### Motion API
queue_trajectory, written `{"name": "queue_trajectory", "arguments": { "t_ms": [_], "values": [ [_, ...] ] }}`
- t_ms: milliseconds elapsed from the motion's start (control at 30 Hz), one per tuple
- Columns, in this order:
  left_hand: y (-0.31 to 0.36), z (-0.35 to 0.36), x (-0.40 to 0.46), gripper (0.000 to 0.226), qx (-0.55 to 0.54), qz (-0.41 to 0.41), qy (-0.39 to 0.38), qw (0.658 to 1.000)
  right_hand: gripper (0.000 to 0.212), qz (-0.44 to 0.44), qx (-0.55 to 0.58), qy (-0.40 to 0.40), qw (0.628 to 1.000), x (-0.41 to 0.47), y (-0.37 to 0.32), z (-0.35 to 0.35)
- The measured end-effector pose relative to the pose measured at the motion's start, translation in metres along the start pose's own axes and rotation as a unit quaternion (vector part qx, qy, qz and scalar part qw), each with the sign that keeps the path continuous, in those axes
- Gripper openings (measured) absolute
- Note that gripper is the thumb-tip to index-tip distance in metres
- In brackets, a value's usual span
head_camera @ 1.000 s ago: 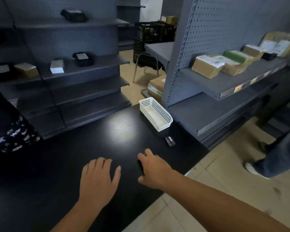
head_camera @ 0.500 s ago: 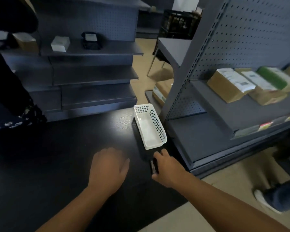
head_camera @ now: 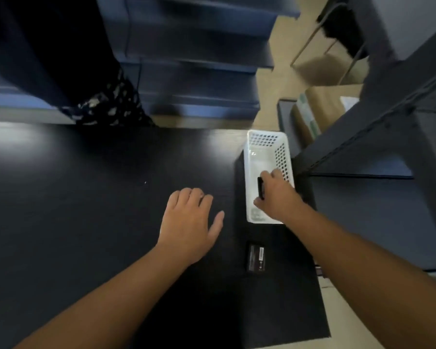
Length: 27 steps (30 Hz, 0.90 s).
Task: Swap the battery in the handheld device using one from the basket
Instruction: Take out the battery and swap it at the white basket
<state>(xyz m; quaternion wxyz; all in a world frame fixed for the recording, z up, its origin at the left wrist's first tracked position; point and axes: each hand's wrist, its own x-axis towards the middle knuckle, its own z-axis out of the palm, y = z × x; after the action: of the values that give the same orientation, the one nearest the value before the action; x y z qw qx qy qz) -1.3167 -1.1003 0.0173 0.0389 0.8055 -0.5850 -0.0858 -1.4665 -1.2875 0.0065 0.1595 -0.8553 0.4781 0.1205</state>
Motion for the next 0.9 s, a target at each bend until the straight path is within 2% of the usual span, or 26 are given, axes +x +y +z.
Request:
{"name": "queue_trajectory", "arguments": {
  "t_ms": [100,267,367,400,467,533,567,600,633,700,733,800,900],
  "values": [
    [-0.006,0.011,0.002,0.058,0.001,-0.027,-0.020,0.999,0.052,-0.016,-0.028,-0.024,0.999,0.026,0.000,0.022],
    [-0.017,0.022,-0.001,0.058,0.000,-0.051,-0.042,0.998,0.037,-0.037,-0.120,-0.042,0.991,0.037,0.003,0.047],
    [-0.023,0.026,0.000,0.058,-0.001,-0.064,-0.048,0.997,0.041,-0.053,-0.145,-0.034,0.987,0.034,0.003,0.044],
    [-0.024,0.027,-0.001,0.058,0.000,-0.069,-0.050,0.996,0.041,-0.048,-0.113,-0.011,0.992,0.030,0.003,0.040],
    [-0.027,0.026,-0.003,0.058,0.001,-0.073,-0.053,0.996,0.036,-0.044,0.005,0.104,0.994,0.007,0.002,0.026],
    [-0.028,0.022,-0.006,0.060,0.003,-0.078,-0.057,0.995,0.033,-0.095,0.094,0.216,0.967,-0.039,-0.001,0.019],
    [-0.028,0.019,-0.008,0.060,0.006,-0.083,-0.057,0.995,0.034,-0.134,0.102,0.216,0.962,-0.068,-0.001,0.021],
    [-0.027,0.016,-0.010,0.061,0.007,-0.087,-0.056,0.995,0.038,-0.172,0.092,0.180,0.964,-0.096,0.001,0.030],
    [-0.027,0.014,-0.013,0.061,0.007,-0.092,-0.051,0.994,0.048,-0.196,0.066,0.109,0.972,-0.117,0.006,0.045],
    [-0.026,0.007,-0.020,0.061,0.007,-0.099,-0.038,0.994,0.078,-0.193,-0.016,-0.041,0.980,-0.135,0.024,0.077],
    [-0.027,0.005,-0.026,0.061,0.008,-0.103,-0.033,0.994,0.088,-0.176,-0.044,-0.082,0.980,-0.135,0.033,0.090],
    [-0.027,0.001,-0.040,0.060,0.009,-0.114,-0.022,0.993,0.091,-0.161,-0.077,-0.117,0.977,-0.127,0.043,0.100],
    [-0.028,0.000,-0.068,0.058,0.002,-0.141,-0.012,0.990,0.083,-0.173,-0.091,-0.124,0.973,-0.121,0.048,0.108]
  ]
}}
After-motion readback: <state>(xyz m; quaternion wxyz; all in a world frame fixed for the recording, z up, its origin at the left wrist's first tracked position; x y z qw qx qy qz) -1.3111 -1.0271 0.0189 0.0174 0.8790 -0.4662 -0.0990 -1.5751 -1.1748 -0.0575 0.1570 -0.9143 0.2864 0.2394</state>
